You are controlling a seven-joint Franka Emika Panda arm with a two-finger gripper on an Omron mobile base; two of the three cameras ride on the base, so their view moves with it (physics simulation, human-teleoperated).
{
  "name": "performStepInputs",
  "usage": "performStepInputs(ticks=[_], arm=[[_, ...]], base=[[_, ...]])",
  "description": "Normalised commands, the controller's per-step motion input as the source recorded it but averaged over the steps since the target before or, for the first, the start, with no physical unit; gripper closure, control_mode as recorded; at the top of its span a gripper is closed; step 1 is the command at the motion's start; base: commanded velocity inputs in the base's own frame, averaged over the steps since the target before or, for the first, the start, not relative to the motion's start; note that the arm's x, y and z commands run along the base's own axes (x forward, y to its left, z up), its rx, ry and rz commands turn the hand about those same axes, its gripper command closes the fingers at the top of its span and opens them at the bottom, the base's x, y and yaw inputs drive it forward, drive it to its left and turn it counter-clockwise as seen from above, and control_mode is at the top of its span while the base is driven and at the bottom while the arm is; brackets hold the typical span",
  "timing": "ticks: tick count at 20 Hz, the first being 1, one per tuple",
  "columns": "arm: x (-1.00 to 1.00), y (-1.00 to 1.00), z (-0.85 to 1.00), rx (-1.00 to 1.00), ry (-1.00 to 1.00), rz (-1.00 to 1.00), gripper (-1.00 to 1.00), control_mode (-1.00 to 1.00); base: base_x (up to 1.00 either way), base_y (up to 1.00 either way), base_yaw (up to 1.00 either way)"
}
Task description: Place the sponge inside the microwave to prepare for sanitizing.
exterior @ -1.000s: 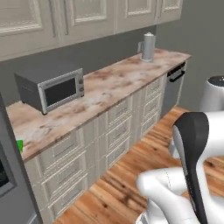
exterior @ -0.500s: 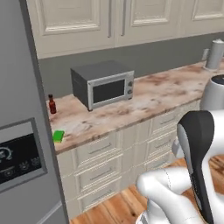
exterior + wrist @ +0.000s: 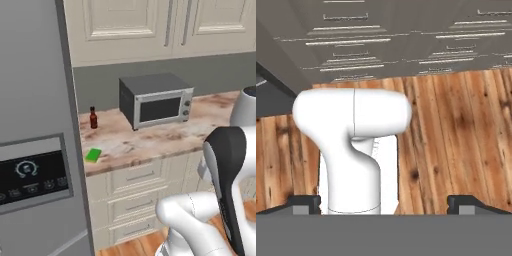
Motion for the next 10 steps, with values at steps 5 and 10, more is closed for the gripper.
performStepInputs(ticks=[5, 10], arm=[[0.0, 0.0, 0.0, 0.0, 0.0, 0.0, -1.0, 1.0], [0.0, 0.0, 0.0, 0.0, 0.0, 0.0, -1.0, 1.0]], base=[[0.57, -0.36, 0.28], [0.57, -0.12, 0.39]])
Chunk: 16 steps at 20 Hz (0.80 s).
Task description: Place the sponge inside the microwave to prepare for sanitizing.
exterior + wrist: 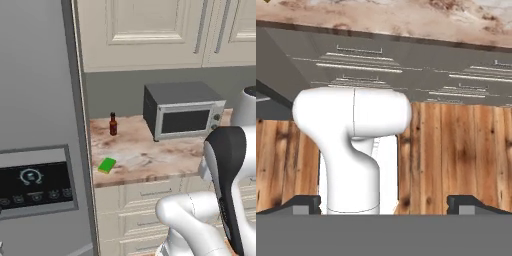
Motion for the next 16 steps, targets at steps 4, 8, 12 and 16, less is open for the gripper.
performStepInputs(ticks=[4, 8, 12, 16], arm=[[0.0, 0.0, 0.0, 0.0, 0.0, 0.0, -1.0, 1.0], [0.0, 0.0, 0.0, 0.0, 0.0, 0.0, -1.0, 1.0], [0.0, 0.0, 0.0, 0.0, 0.0, 0.0, -1.0, 1.0], [0.0, 0.0, 0.0, 0.0, 0.0, 0.0, -1.0, 1.0]], base=[[0.12, -0.01, 0.16], [0.25, 0.0, 0.12], [0.36, 0.0, 0.14], [0.0, 0.0, 0.0]])
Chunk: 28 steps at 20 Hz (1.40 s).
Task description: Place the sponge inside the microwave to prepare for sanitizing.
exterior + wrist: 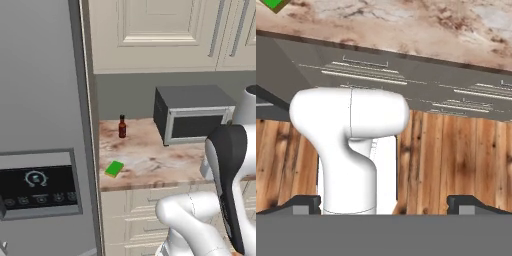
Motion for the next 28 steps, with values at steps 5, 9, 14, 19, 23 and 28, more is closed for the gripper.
performStepInputs(ticks=[5, 9, 14, 19, 23, 28], arm=[[0.0, 0.0, 0.0, 0.0, 0.0, 0.0, -1.0, 1.0], [0.0, 0.0, 0.0, 0.0, 0.0, 0.0, -1.0, 1.0], [0.15, -0.06, 0.0, 0.0, -0.01, 0.09, -1.0, -1.0], [0.28, 0.0, 0.0, 0.0, 0.0, 0.41, -1.0, -1.0], [0.06, 0.18, 0.0, 0.0, 0.02, 0.51, -1.0, -1.0], [0.14, 0.34, -0.07, 0.0, 0.04, 0.62, -1.0, -1.0]], base=[[0.17, 0.0, 0.12], [0.36, 0.0, 0.21], [0.17, 0.0, 0.12], [0.0, 0.0, 0.0], [0.0, 0.0, 0.0], [0.0, 0.0, 0.0]])
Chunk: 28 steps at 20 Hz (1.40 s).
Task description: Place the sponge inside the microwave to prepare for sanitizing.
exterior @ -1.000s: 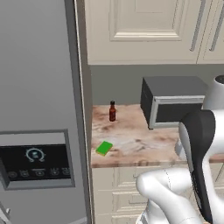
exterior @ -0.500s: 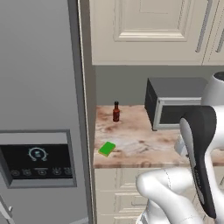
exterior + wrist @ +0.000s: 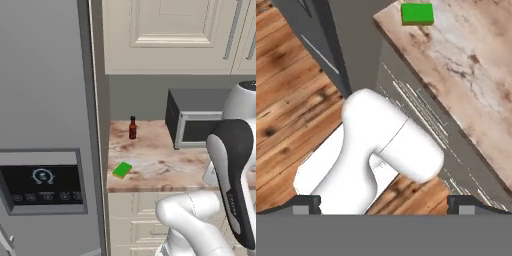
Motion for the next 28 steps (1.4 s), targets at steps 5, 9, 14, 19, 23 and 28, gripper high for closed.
performStepInputs(ticks=[5, 9, 14, 19, 23, 28], arm=[[0.79, 0.11, -0.27, 0.0, 0.2, 0.61, -1.0, -1.0], [0.23, 0.05, -0.08, 0.0, 0.03, 0.23, -1.0, -1.0], [0.48, 0.12, -0.37, 0.0, 0.0, 0.38, -1.0, -1.0], [0.31, 0.01, -0.51, 0.0, 0.0, 0.32, -1.0, -1.0], [0.22, 0.12, -0.16, 0.0, 0.04, 0.41, -1.0, -1.0], [0.44, 0.24, -0.26, 0.01, 0.12, 0.59, -1.0, -1.0]], base=[[0.0, 0.0, 0.0], [0.0, 0.0, 0.0], [0.0, 0.0, 0.0], [0.0, 0.0, 0.0], [0.0, 0.0, 0.0], [0.0, 0.0, 0.0]])
